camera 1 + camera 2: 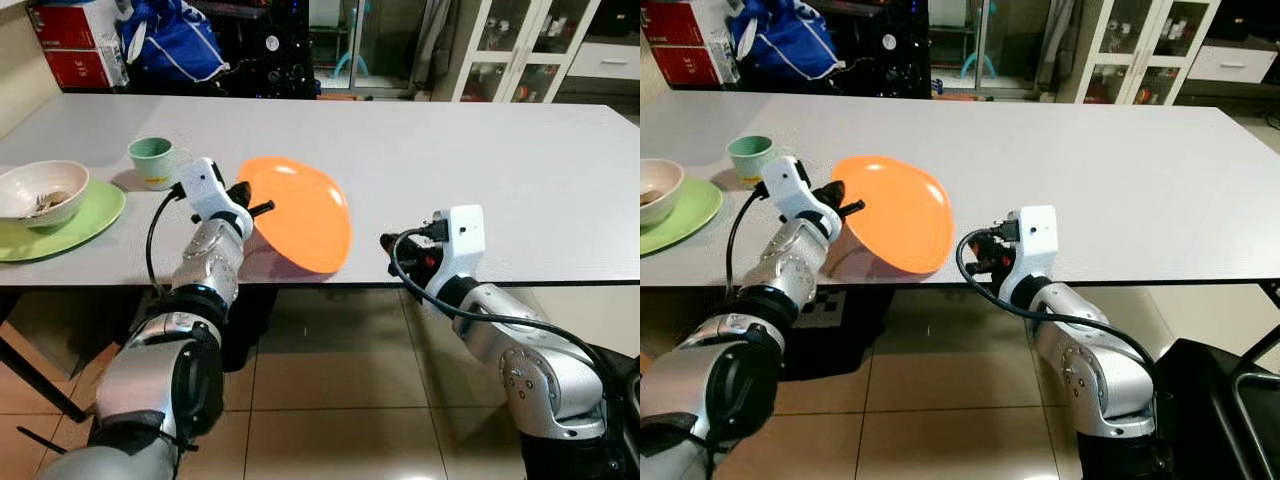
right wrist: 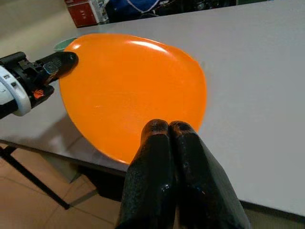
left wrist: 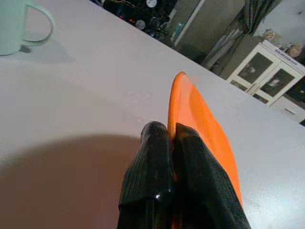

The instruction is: Setting the table

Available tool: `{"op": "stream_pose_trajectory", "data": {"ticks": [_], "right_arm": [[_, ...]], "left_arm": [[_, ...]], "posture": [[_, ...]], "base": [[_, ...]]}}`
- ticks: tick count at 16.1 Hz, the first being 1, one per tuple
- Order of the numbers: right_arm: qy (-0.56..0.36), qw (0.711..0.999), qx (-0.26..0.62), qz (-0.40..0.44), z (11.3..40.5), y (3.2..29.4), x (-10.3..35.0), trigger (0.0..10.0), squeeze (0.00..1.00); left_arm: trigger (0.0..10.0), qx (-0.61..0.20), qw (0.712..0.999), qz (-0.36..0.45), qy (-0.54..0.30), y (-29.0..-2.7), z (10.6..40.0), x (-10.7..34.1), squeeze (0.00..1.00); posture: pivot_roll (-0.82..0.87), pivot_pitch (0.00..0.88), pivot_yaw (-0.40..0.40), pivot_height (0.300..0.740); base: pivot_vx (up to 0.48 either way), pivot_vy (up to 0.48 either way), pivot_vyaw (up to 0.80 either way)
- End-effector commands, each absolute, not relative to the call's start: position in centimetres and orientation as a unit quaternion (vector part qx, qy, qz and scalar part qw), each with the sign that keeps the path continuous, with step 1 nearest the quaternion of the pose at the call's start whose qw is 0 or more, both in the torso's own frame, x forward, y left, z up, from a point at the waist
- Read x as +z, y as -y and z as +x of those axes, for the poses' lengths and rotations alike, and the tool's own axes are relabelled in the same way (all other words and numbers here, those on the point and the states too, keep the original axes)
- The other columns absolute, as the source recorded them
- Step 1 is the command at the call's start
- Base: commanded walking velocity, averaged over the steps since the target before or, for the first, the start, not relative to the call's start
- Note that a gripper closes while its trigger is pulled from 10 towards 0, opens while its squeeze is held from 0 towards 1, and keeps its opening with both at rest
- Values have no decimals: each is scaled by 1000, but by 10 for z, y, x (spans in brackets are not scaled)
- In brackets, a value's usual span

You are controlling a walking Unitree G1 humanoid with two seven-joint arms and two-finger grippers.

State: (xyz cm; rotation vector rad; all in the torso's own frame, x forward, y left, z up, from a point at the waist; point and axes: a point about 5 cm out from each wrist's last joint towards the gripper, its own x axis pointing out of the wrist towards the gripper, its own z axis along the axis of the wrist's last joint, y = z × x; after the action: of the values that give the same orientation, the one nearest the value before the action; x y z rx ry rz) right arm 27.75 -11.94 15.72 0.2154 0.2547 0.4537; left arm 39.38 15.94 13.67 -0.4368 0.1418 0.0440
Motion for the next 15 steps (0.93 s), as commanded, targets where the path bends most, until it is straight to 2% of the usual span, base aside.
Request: {"op": "stream_pose_trajectory", "data": {"ticks": [1,3,5,6,7,13,15], "right_arm": [[-130,960,223,109,276,120,160,10000,0],[-138,960,220,106,275,120,159,10000,0],[-139,961,217,96,273,121,160,10000,0],[-138,962,215,93,272,122,160,10000,0],[-136,964,212,91,271,123,161,10000,0],[-134,964,218,76,250,128,169,10000,0],[-120,964,217,98,247,124,176,10000,0]], "left_arm": [[10000,30,976,-196,-94,-160,393,130,0],[10000,37,976,-184,-109,-162,391,126,373],[10000,29,977,-177,-118,-159,391,124,267],[10000,24,976,-181,-120,-158,391,124,71],[10000,15,975,-184,-122,-156,391,124,0],[10000,-1,980,-135,-146,-157,387,113,0],[10000,-6,982,-116,-151,-159,385,110,0]], "posture": [[-80,0,1,740],[-93,0,-2,740],[-108,0,2,740],[-116,0,3,740],[-125,0,5,740],[-170,0,-11,740],[-173,27,-13,740]], "base": [[0,0,0],[0,0,0],[0,0,0],[0,0,0],[0,0,0],[0,0,0],[0,0,0]]}}
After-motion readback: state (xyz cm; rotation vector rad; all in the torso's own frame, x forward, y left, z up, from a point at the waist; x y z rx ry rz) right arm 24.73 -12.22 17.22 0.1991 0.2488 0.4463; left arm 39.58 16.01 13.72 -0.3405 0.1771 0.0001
